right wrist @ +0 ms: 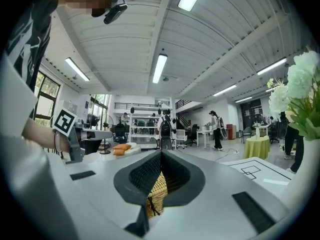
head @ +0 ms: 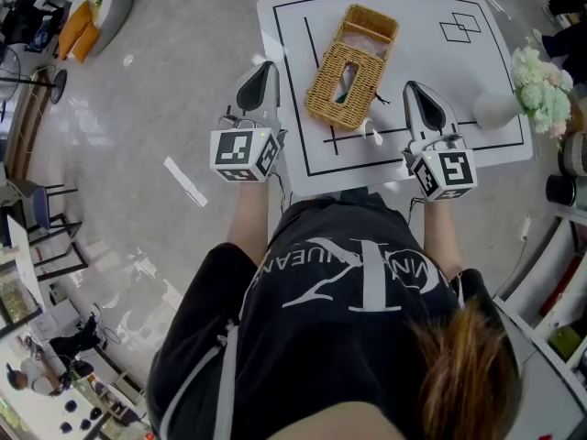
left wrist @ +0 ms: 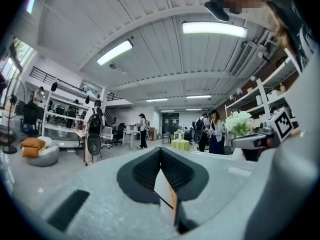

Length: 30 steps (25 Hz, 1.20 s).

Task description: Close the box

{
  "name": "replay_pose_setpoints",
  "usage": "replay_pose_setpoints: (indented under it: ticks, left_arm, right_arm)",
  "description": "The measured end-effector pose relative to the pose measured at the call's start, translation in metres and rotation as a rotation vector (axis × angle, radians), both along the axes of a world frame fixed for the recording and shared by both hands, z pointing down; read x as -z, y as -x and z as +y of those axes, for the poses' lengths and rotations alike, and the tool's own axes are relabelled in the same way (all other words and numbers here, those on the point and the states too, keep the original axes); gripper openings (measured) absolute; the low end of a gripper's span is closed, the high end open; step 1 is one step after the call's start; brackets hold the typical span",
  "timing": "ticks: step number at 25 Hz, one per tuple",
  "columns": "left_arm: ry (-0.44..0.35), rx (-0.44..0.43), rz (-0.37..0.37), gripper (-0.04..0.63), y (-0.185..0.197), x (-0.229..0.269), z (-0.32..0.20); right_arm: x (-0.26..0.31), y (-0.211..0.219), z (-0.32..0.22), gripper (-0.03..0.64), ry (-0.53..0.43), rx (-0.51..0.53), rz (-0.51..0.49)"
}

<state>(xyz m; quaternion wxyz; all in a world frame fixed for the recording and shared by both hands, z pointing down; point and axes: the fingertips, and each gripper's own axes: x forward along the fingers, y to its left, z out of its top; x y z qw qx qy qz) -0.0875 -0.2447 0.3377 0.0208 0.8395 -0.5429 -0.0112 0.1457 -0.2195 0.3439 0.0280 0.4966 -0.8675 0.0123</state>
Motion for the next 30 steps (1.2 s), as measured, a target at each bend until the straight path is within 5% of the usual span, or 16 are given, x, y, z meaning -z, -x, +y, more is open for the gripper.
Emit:
replay_pose_setpoints:
  ticks: [30]
  left_arm:
    - [-0.025,0.031,0.025,0.011,0.004,0.011,-0.010]
  right_arm:
    - [0.006,-0.003,-0.005,-0.003,-0.011,0.002,-0.013]
